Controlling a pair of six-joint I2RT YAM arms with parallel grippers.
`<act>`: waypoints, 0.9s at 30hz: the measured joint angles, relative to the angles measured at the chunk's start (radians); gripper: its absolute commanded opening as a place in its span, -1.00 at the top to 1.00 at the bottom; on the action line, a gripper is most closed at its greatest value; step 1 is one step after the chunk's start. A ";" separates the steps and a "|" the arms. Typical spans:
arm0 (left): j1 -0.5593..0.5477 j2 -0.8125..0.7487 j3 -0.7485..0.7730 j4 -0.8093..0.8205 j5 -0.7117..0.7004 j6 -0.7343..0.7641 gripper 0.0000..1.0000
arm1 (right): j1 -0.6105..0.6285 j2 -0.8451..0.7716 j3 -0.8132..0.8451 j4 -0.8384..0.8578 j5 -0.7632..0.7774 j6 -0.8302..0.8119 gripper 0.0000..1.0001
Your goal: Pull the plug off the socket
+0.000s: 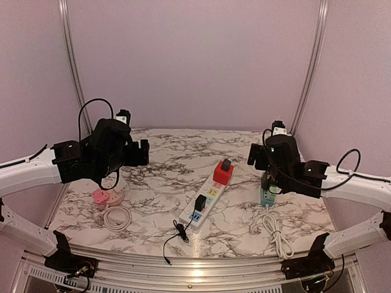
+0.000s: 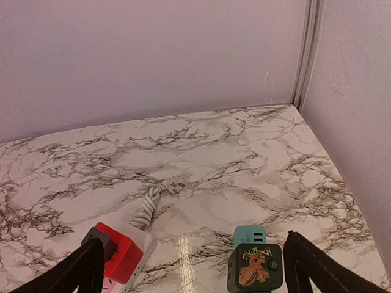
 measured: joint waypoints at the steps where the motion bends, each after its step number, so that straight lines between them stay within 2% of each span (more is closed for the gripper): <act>1: 0.000 0.008 0.000 -0.001 0.000 -0.005 -0.98 | -0.006 0.002 -0.006 0.000 0.000 0.003 -0.97; 10: 0.000 0.062 0.047 -0.011 -0.031 -0.109 -0.98 | -0.064 0.034 0.019 -0.073 0.003 0.027 -0.97; 16: 0.004 0.062 0.047 -0.005 -0.002 -0.115 -0.98 | -0.068 0.048 0.077 -0.129 -0.032 0.028 -0.97; 22: 0.031 0.063 0.049 -0.007 0.102 -0.090 -0.98 | -0.085 0.077 0.098 -0.161 -0.132 0.040 -0.96; 27: 0.069 0.076 0.051 -0.008 0.207 -0.084 -0.98 | -0.092 0.222 0.232 -0.242 -0.264 0.082 -0.94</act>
